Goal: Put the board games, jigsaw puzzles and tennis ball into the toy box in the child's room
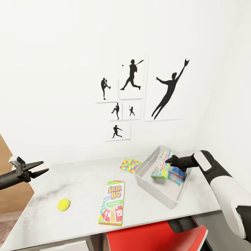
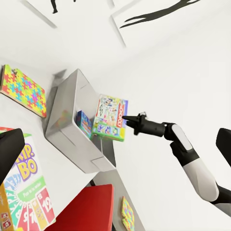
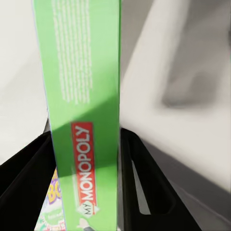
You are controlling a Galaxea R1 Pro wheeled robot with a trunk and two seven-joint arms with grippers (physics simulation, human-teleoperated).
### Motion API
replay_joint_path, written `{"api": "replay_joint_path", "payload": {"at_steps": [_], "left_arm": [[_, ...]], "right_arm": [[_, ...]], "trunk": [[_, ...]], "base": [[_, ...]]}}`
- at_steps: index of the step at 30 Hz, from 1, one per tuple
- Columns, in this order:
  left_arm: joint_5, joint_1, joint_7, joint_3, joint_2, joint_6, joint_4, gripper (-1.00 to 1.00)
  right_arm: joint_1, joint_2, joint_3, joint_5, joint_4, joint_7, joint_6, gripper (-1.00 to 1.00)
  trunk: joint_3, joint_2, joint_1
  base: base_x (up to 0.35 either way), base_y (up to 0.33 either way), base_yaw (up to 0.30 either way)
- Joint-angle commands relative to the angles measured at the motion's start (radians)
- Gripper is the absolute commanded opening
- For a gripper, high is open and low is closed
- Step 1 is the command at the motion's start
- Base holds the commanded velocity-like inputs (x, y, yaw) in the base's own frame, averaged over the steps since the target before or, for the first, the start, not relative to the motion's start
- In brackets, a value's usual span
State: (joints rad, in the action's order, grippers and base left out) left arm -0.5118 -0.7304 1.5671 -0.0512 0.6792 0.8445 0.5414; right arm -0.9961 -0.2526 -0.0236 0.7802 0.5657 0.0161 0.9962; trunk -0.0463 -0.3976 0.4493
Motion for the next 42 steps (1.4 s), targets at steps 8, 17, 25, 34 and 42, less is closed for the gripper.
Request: {"api": "replay_joint_path", "payload": {"at_steps": [8,17,25,34,42], "left_arm": [[-0.001,0.0,0.004,0.001,0.0,0.01,0.0,1.0],[0.0,0.0,0.004,0.001,0.002,0.01,0.0,1.0],[0.0,0.0,0.004,0.001,0.002,0.01,0.0,1.0],[0.0,0.0,0.004,0.0,0.003,0.01,0.0,1.0],[-0.001,0.0,0.004,0.001,0.002,0.01,0.0,1.0]], "right_arm": [[0.001,-0.009,-0.002,-0.001,-0.005,0.046,-0.034,-1.0],[0.001,-0.009,-0.002,0.0,-0.08,0.056,-0.09,-1.0],[0.001,-0.007,0.0,0.001,-0.095,0.094,-0.103,-1.0],[0.001,-0.001,0.0,0.002,-0.166,0.099,-0.146,-1.0],[0.001,0.004,0.001,0.003,-0.171,0.099,-0.148,-1.0]], "trunk": [[-0.002,-0.002,0.001],[-0.002,-0.002,0.001],[-0.002,-0.002,0.001],[-0.002,-0.002,0.001],[-0.002,-0.002,0.001]], "base": [[0.0,0.0,0.0],[0.0,0.0,0.0],[0.0,0.0,0.0],[0.0,0.0,0.0],[0.0,0.0,0.0]]}}
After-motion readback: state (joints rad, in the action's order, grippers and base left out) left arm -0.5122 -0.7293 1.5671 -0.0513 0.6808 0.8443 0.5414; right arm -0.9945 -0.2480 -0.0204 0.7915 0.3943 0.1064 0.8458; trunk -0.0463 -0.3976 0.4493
